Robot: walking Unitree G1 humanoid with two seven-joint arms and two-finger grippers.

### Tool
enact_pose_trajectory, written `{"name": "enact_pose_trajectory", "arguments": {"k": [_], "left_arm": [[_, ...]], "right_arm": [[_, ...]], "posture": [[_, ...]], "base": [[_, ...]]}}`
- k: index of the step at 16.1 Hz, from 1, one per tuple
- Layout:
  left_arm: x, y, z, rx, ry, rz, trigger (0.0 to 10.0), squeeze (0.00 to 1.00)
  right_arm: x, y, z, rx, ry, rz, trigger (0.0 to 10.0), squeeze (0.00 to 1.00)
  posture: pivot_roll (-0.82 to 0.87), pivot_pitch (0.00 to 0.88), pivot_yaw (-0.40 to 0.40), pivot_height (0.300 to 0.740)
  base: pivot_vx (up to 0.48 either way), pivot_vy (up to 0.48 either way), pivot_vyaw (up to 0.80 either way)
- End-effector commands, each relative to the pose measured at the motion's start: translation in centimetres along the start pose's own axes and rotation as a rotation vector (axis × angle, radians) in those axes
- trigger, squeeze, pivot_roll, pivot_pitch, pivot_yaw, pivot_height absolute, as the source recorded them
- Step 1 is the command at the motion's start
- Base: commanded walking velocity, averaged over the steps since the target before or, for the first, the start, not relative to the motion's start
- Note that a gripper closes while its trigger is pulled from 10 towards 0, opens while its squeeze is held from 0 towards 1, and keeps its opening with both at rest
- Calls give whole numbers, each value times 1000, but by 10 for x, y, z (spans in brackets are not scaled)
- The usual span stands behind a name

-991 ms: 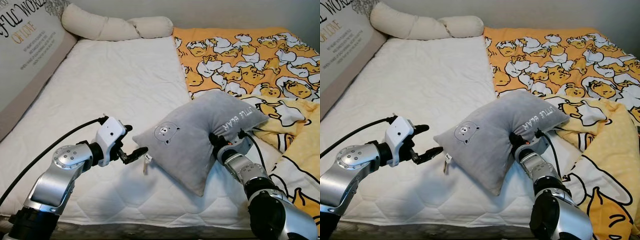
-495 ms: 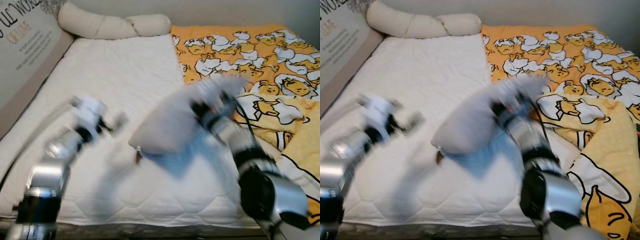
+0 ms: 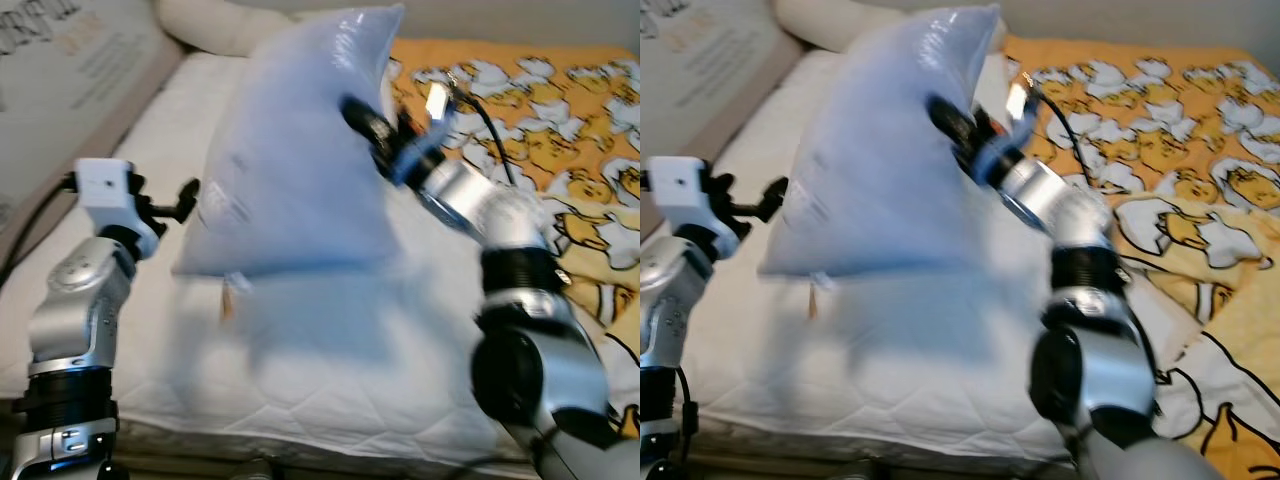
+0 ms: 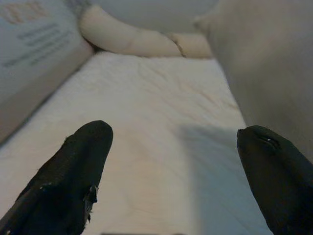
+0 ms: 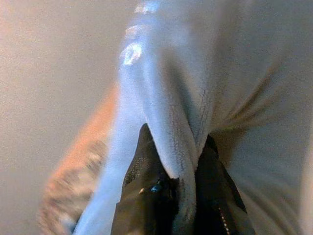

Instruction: Clean up the room

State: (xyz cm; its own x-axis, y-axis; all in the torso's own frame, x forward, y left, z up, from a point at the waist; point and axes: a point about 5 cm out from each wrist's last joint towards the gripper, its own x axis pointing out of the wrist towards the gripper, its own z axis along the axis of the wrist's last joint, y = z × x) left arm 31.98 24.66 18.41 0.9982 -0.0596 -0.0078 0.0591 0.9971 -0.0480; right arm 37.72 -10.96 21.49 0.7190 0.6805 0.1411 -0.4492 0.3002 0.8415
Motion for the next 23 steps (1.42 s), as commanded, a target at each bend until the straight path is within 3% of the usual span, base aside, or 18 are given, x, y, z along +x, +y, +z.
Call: {"name": "enact_pose_trajectory", "arguments": {"k": [1,2,3,4,5,7,9,11,12,15,18,20,23], "left_arm": [[4,5,6,-36,-29,32,10000,0],[5,9,7,-53,-38,52,10000,212],[6,16,7,-67,-44,91,10000,804],[8,21,4,-70,-37,111,10000,1000],[10,22,0,-55,-17,102,10000,1000],[25,-8,-28,-38,119,-131,10000,1000],[36,-37,-50,-41,243,-274,10000,1000],[43,-49,-62,-52,282,-306,10000,1000],[53,-62,-70,-140,305,-308,10000,1000],[60,-78,-74,-221,317,-345,10000,1000],[60,-94,-84,-349,343,-378,10000,1000],[56,-111,-89,-428,375,-478,10000,1000],[39,-135,-115,-363,503,-625,10000,1000]], "right_arm": [[-25,-37,-15,28,63,-160,0,0],[-37,-56,-25,39,87,-237,0,0],[-56,-83,-40,30,124,-348,0,0],[-72,-103,-54,-10,152,-422,0,0],[-81,-113,-62,-37,177,-462,0,0],[-112,-137,-84,-88,301,-630,0,0],[-119,-144,-87,-91,324,-663,0,0],[-120,-145,-88,-113,344,-664,0,0],[-120,-146,-93,-104,386,-659,0,0],[-117,-145,-92,-115,383,-652,0,0],[-117,-144,-89,-145,386,-615,0,0],[-119,-143,-86,-156,372,-579,0,0],[-124,-142,-88,-149,412,-545,0,0]], "posture": [[57,0,30,740],[57,0,30,740],[51,0,36,740],[51,0,36,740],[49,0,46,740],[53,0,51,740],[54,0,54,740],[48,0,58,740],[40,0,63,740],[22,0,74,740],[-16,0,92,740],[-31,0,94,740],[-38,0,67,740]], "base": [[0,0,0],[0,0,0],[0,0,0],[0,0,0],[0,0,0],[0,0,0],[0,0,0],[0,0,0],[0,0,0],[0,0,0],[0,0,0],[0,0,0],[0,0,0]]}}
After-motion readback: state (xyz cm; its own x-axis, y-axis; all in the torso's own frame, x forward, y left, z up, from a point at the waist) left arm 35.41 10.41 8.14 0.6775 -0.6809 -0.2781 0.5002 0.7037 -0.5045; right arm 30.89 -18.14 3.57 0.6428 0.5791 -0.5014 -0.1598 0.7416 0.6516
